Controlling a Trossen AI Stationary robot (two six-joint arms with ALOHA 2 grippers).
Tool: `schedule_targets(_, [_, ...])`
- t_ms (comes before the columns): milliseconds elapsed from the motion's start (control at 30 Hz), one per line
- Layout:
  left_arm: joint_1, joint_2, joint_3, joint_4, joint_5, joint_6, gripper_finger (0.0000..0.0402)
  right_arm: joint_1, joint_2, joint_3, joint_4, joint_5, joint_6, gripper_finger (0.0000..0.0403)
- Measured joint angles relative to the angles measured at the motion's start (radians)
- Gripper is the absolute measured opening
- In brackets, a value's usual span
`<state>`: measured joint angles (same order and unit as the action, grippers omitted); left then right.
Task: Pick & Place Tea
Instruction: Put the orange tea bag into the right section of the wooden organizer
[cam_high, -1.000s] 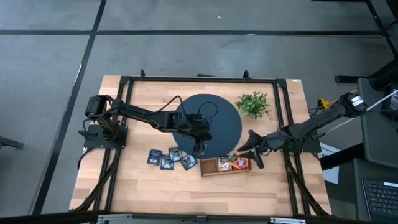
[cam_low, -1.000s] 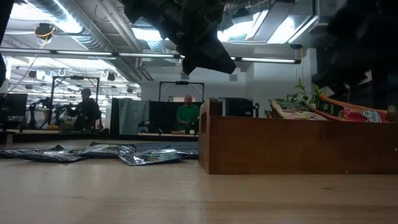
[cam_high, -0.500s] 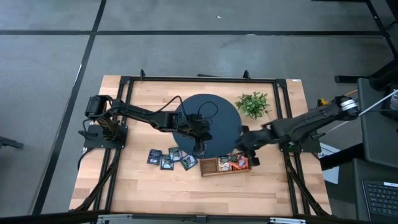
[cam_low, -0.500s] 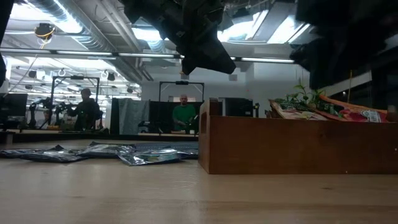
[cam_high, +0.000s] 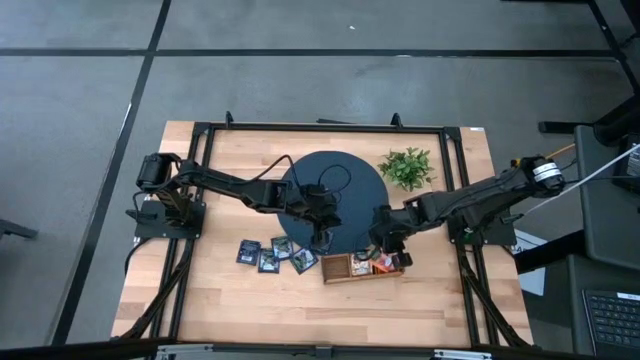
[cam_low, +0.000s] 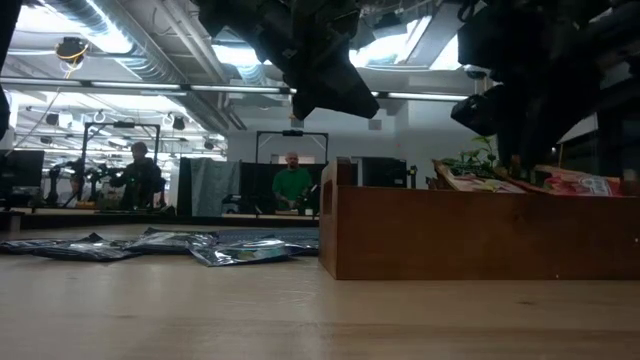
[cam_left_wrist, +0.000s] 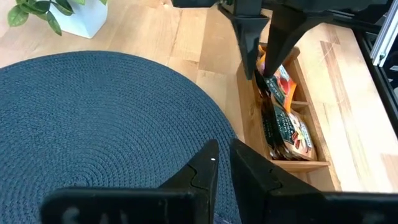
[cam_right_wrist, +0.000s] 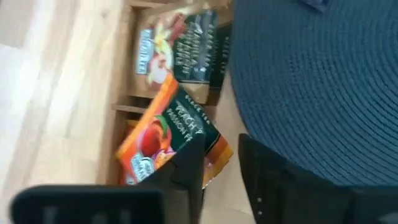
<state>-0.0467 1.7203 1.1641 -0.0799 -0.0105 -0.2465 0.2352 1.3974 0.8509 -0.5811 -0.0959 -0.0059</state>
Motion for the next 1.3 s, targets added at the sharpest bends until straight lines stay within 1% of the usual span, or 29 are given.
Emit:
schedule_targets(200, [0.0, 0.0, 0.0, 0.0, 0.0, 0.022, 0.0039, 0.0, -0.002, 0.0, 0.003, -0.013, 0.0, 0.0018])
schedule_targets(233, [0.0, 0.0, 0.0, 0.0, 0.0, 0.023, 0.004, 0.0, -0.002, 0.0, 0.002, -0.013, 0.0, 0.001])
schedule_targets(400, [0.0, 0.0, 0.0, 0.0, 0.0, 0.024, 0.0037, 0.0, -0.002, 0.0, 0.003, -0.012, 0.019, 0.0013])
schedule_targets(500, [0.0, 0.0, 0.0, 0.0, 0.0, 0.024, 0.0036, 0.0, -0.007, 0.0, 0.002, -0.011, 0.039, 0.0006])
schedule_targets(767, [-0.001, 0.0, 0.0, 0.0, 0.0, 0.023, 0.0039, 0.0, -0.075, 0.0, -0.012, 0.006, 0.163, 0.0004])
schedule_targets(1000, [-0.02, 0.0, -0.008, 0.004, -0.002, 0.024, 0.0037, 0.011, -0.135, -0.008, -0.1, 0.112, 0.358, 0.0004])
schedule_targets(1200, [-0.032, 0.0, -0.041, 0.004, -0.091, -0.017, 0.0039, 0.06, -0.14, -0.043, -0.097, 0.17, 0.535, 0.0004])
schedule_targets(1300, [-0.036, 0.0, -0.046, 0.009, -0.097, -0.047, 0.0036, 0.089, -0.139, -0.067, -0.091, 0.204, 0.619, 0.0004])
